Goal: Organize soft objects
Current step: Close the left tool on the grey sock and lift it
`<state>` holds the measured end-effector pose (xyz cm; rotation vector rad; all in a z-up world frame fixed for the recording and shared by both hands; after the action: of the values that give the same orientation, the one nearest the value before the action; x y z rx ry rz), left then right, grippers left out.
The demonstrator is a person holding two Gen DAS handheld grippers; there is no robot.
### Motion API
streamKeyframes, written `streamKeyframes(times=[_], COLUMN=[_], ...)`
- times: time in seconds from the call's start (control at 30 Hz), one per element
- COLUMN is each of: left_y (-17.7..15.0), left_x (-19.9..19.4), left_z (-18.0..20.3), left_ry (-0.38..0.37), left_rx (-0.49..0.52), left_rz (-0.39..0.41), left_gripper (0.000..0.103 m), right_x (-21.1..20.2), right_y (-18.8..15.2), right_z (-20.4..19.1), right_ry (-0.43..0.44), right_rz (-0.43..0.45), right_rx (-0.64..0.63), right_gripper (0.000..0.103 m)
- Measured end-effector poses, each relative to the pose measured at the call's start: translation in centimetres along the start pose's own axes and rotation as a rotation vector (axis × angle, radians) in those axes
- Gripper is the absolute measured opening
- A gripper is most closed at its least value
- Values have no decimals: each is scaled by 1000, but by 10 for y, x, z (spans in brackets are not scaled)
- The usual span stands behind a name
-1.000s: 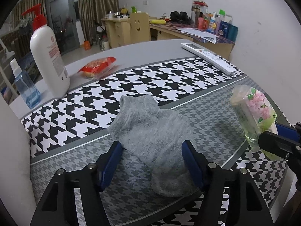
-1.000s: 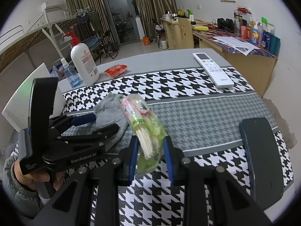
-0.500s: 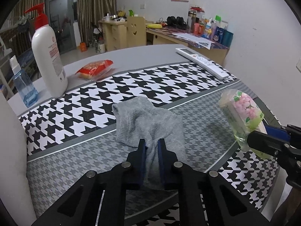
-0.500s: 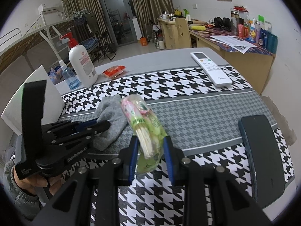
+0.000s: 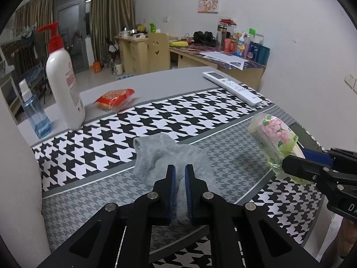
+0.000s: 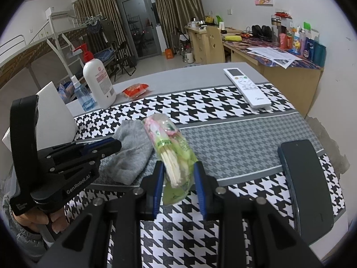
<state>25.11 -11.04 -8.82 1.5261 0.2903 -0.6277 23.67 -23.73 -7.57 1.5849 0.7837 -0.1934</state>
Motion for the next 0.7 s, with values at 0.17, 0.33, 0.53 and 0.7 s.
streamKeyframes(times=[0.17, 0.33, 0.53, 0.7], left_y=[1, 0, 1, -4], left_x=[5, 16, 35, 48], left_z=[11, 18, 22, 20], left_ry=[0, 15, 7, 17], left_rx=[59, 85, 81, 69], left_rz=[-10, -29, -69, -117], left_gripper=[19, 64, 64, 54], right_x=[-1, -2, -2, -3], right_y=[0, -2, -4, -6], right_z=[4, 8, 11, 13], right_ry=[2, 10, 18, 21], right_rz=[5, 9, 10, 15], right_rx=[8, 16, 29, 37], right_gripper=[32, 32, 32, 32])
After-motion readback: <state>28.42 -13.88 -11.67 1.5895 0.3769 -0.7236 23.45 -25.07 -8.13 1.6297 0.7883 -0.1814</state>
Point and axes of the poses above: each gripper's, at about its wrist camera, not at the fingertips, and x roughly the way its jaws point, z to its right, y to its top, the point moved 2 cm from there along x, roughly the way its jaws point, and after that the axes turned 11 degrees about z, right-handed, at the moved point
